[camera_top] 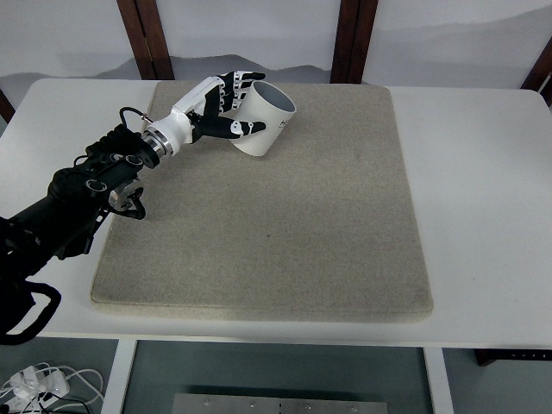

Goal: Flip white cup upright
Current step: 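Lower the cup with the left hand, setting it upright on the mat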

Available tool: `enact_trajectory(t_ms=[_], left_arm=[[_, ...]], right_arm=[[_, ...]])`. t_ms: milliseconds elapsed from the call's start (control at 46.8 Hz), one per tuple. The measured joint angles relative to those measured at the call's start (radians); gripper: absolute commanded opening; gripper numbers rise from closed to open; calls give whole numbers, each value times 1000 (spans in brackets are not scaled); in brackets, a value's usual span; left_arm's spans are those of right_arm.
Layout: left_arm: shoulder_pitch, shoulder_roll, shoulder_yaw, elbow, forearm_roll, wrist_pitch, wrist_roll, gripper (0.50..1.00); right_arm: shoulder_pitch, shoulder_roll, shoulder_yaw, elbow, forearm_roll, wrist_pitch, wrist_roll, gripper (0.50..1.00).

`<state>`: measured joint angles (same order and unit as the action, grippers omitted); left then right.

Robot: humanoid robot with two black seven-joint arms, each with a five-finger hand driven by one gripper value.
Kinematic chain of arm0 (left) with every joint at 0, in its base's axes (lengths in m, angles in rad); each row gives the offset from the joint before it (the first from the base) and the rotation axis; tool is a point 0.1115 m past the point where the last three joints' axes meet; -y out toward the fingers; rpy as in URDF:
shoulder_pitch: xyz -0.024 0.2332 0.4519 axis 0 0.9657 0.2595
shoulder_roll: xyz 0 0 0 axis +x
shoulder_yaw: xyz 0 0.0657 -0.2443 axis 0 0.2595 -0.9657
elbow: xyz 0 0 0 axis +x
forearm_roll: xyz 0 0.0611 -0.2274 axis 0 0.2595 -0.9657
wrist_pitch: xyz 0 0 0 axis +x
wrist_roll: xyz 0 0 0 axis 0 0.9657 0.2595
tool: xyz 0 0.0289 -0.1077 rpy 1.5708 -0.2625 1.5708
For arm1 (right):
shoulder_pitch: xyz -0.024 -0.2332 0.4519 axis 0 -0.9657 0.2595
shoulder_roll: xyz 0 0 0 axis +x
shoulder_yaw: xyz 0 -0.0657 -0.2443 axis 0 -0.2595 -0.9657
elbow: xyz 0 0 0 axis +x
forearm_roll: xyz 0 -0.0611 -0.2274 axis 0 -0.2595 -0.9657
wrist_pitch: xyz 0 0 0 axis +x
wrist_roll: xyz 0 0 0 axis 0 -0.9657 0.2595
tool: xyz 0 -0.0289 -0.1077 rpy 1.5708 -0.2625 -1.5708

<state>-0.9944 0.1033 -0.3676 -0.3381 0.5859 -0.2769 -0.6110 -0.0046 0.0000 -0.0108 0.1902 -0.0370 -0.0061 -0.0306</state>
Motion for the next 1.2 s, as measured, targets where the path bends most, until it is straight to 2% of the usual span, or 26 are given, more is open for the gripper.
enact_trajectory(t_ms=[299,449,556,812,876,1004,1111,1197], left_arm=[[14,-10,-4,1,-8,3,0,505],[21,-10,-6,1,-9,4,0,638],[32,-10,-7,2,-10,4,0,694],[48,-10,-6,2,-9,3,0,773],[48,-9,-7,2,-9,3,0,816],[48,-8,-12,2,-10,1,0,851],[48,-8,-15,2,-12,1,0,917],[48,-9,-18,2,-19,3,0,943]], right_arm=[[0,0,0,0,0,0,0,952],[0,0,0,0,0,0,0,952],[0,0,0,0,0,0,0,952],[0,0,1,0,0,0,-1,952],[0,0,1,0,0,0,-1,952],[0,0,0,0,0,0,0,952],[0,0,0,0,0,0,0,952],[0,0,0,0,0,0,0,952]])
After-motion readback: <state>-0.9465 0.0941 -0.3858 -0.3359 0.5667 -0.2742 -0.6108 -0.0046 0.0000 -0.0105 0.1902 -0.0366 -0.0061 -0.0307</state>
